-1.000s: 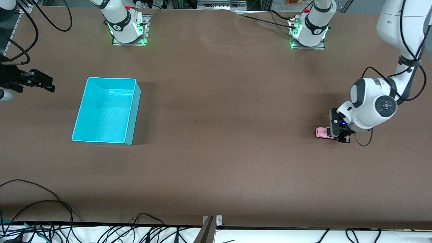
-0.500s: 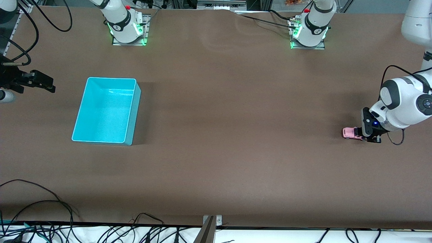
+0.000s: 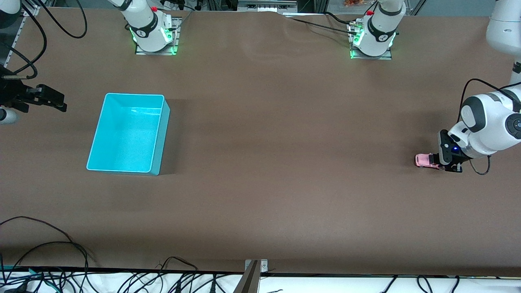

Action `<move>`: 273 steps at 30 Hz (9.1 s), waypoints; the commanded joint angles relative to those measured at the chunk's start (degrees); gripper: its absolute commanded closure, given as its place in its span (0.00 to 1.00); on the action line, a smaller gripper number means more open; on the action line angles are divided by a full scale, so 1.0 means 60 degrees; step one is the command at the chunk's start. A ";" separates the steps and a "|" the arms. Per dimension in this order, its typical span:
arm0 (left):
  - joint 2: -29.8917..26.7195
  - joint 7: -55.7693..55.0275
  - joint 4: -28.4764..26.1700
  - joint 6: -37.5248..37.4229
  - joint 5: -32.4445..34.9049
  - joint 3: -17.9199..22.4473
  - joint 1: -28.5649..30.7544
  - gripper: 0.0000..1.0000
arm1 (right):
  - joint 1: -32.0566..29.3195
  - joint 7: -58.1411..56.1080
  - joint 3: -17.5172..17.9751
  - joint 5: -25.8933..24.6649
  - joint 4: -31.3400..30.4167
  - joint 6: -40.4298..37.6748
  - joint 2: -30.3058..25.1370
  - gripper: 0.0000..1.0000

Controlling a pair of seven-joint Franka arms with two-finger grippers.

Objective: Wind and store pink jeep toy

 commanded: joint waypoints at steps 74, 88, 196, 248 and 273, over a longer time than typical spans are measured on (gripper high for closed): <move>0.0206 -0.1905 0.4654 -0.6823 -0.0684 -0.1361 -0.0207 0.00 | -0.0038 -0.0028 -0.0006 0.0075 0.0305 -0.0171 0.0040 0.00; 0.0206 -0.3018 0.5519 -0.7806 -0.0626 -0.1390 -0.0662 0.00 | -0.0038 -0.0028 -0.0006 0.0075 0.0305 -0.0171 0.0040 0.00; -0.5141 -1.6612 0.2839 -0.8597 -0.1724 0.0954 -0.4573 0.00 | 0.1280 -1.2245 0.1444 0.0793 -0.2404 0.6640 0.4640 0.00; -0.4950 -1.6671 0.3205 -0.8641 -0.1695 0.0866 -0.5027 0.00 | -0.0097 -1.2960 0.0757 0.1276 -0.0586 0.0751 0.2649 0.89; -0.4921 -1.6671 0.3264 -0.8656 -0.1695 0.0895 -0.4998 0.00 | -0.0141 -1.4983 -0.0196 0.1495 -0.8028 0.6141 0.0553 0.89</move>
